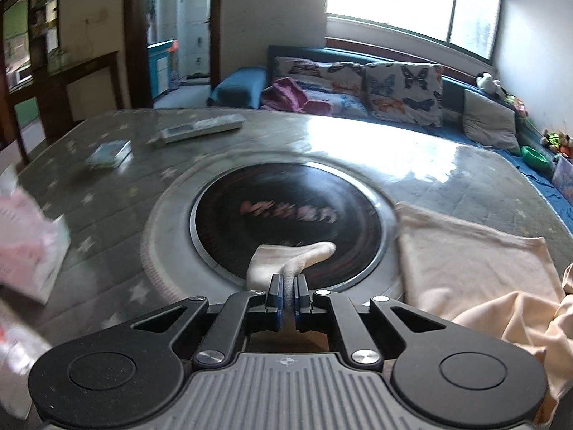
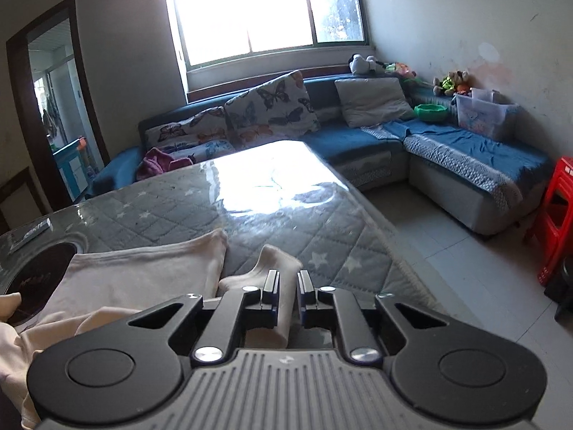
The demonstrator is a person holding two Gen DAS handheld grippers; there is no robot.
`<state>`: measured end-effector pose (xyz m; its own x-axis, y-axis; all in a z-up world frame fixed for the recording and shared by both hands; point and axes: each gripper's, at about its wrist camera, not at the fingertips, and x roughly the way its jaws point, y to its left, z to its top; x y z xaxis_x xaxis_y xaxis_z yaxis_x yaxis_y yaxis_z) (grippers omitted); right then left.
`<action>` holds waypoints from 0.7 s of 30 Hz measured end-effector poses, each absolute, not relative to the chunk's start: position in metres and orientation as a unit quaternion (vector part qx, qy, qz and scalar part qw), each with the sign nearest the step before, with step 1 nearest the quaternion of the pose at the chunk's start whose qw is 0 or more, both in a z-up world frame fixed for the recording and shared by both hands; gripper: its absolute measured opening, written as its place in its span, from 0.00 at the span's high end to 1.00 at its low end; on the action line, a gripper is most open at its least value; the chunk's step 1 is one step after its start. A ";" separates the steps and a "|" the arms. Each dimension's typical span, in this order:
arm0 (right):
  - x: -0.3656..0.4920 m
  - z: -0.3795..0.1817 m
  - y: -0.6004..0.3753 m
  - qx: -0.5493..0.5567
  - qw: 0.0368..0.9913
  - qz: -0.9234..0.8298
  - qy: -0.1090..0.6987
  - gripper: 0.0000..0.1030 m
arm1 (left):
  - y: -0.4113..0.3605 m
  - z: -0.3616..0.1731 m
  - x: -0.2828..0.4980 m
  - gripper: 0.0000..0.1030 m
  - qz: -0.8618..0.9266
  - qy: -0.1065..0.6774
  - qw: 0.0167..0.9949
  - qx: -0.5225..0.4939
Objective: Fold clothes
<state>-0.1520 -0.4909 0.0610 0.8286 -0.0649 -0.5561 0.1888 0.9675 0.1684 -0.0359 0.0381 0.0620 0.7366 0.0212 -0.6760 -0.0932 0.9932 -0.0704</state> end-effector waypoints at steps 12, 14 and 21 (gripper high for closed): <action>-0.124 0.038 -0.450 0.027 0.948 -0.034 0.315 0.62 | 0.067 0.039 -0.055 0.89 0.072 0.401 0.911 -0.064; -0.118 0.037 -0.444 -0.001 0.948 -0.035 0.316 0.62 | 0.065 0.042 -0.057 0.86 0.069 0.394 0.914 -0.060; -0.107 0.021 -0.442 -0.043 0.940 -0.051 0.334 0.80 | 0.031 0.064 -0.067 0.57 -0.029 0.359 0.932 -0.034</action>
<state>-0.1075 -0.4419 0.0211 0.7718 -0.1241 -0.6237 0.0672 0.9912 -0.1140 -0.0672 0.0307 0.0639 0.7407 -0.0791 -0.6671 0.0305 0.9960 -0.0842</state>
